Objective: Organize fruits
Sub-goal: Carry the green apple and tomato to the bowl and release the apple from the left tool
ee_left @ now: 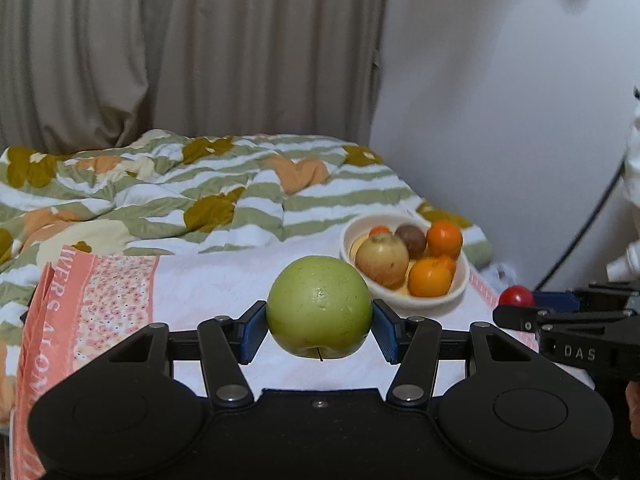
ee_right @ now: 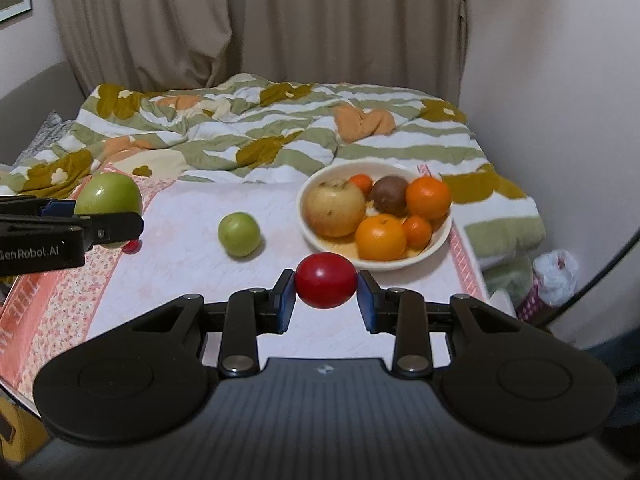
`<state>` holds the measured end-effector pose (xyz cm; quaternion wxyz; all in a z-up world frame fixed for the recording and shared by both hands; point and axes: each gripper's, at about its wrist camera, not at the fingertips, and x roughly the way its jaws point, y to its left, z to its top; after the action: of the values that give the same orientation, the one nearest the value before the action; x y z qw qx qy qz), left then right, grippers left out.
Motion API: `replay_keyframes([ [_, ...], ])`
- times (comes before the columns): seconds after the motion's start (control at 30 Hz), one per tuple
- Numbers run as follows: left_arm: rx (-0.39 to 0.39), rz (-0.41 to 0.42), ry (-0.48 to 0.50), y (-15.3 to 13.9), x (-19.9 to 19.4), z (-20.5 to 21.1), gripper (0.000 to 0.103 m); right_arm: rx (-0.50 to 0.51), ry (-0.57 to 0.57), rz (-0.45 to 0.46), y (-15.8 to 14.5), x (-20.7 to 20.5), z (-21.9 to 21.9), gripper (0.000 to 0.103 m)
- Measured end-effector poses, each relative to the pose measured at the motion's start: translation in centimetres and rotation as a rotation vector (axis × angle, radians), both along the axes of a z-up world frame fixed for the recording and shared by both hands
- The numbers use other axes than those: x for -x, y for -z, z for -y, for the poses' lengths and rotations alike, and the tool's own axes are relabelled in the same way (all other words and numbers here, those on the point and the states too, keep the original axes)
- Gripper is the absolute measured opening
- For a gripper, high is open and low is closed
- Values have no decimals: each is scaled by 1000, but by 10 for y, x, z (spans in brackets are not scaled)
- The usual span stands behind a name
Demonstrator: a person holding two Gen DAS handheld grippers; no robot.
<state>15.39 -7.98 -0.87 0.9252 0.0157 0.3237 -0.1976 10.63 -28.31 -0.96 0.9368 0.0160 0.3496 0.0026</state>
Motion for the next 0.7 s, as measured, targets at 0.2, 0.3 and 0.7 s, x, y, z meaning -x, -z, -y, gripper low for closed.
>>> replay_keyframes([
  [0.2, 20, 26, -101, -14, 1, 39, 60, 6, -102, 42, -12, -15, 46, 48],
  [0.3, 32, 39, -144, -19, 0, 56, 60, 6, -150, 56, -19, -27, 69, 48],
  [0.7, 16, 25, -178, -22, -34, 117, 60, -7, -233, 61, -22, -87, 121, 48],
])
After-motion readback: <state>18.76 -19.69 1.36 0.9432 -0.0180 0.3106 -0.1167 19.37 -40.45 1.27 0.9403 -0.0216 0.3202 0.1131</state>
